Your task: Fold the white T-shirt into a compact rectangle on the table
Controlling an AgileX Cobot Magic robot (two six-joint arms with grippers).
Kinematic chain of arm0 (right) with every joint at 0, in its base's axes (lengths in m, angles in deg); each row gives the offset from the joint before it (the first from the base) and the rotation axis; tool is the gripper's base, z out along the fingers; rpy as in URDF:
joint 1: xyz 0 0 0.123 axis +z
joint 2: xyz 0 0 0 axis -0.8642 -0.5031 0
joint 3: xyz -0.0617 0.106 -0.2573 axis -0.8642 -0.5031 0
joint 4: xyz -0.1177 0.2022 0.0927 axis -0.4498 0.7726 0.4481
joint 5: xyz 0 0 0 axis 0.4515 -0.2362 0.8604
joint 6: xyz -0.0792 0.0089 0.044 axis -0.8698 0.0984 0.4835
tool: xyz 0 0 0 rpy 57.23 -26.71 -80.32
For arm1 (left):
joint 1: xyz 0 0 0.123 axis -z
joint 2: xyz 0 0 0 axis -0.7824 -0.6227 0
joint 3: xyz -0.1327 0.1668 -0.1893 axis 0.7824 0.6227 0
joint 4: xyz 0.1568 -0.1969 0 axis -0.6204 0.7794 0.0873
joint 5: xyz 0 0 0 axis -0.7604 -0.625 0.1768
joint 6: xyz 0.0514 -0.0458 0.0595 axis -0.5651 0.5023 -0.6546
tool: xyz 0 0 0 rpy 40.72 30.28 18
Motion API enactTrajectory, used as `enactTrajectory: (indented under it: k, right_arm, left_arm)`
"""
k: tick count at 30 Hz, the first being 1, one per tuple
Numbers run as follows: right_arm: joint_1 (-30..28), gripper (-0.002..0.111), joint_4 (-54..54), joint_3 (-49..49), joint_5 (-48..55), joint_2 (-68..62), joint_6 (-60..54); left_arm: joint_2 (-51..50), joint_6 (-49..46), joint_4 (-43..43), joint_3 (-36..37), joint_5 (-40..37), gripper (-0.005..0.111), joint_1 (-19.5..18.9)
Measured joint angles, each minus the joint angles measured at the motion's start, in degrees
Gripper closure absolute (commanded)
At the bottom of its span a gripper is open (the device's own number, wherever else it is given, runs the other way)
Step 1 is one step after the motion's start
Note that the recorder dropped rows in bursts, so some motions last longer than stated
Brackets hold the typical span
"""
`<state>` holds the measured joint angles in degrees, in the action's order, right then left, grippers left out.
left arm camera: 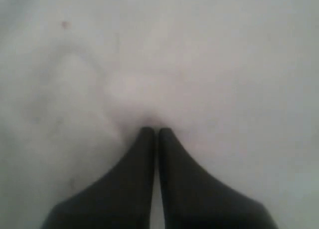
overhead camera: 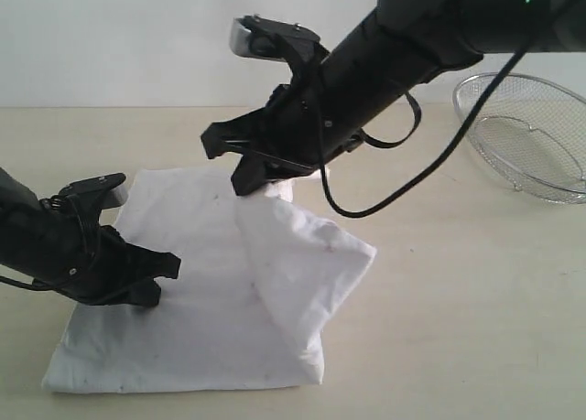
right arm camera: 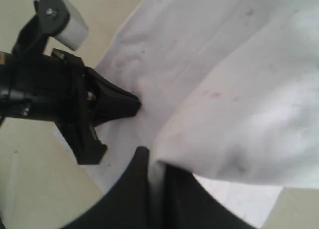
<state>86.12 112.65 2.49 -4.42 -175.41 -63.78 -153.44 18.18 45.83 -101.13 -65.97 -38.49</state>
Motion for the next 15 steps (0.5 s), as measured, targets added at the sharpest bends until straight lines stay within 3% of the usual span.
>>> enactTrajectory:
  k: [15]
  right_arm:
    - [10.1,0.109,-0.5,13.7,-4.7,-11.9,5.6]
  left_arm:
    - [0.0,0.0,0.7,0.0,1.3,0.102,0.1]
